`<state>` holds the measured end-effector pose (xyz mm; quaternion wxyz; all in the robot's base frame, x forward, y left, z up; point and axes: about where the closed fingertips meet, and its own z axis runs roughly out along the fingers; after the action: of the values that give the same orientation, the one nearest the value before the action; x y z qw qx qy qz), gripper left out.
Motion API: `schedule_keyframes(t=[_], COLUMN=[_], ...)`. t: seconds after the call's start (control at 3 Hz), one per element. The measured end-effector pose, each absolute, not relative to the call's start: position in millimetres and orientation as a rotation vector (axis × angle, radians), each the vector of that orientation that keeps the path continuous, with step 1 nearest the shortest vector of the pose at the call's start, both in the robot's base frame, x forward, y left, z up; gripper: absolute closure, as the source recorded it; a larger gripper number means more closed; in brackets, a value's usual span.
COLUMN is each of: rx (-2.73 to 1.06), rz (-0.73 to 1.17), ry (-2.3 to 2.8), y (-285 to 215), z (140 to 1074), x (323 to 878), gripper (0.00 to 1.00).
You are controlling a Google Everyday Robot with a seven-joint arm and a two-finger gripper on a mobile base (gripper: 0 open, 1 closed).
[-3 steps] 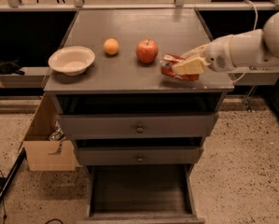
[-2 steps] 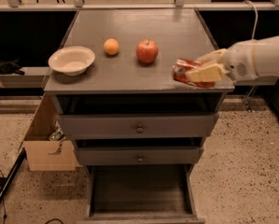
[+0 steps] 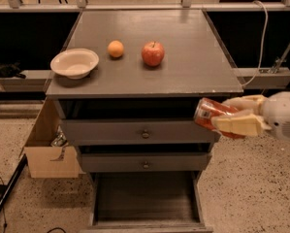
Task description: Place coke can into bottom drawer
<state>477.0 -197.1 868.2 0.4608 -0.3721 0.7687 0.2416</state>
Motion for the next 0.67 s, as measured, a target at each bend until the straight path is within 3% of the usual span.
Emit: schedule_keyframes(t=[0.33, 0.67], rx=[-0.872, -0.856], rz=[0.633, 0.629], ry=[1.903, 1.910], y=[-202.7, -207.9], z=[856.4, 854.5], x=[435.3, 430.9], gripper=[1.00, 1.00])
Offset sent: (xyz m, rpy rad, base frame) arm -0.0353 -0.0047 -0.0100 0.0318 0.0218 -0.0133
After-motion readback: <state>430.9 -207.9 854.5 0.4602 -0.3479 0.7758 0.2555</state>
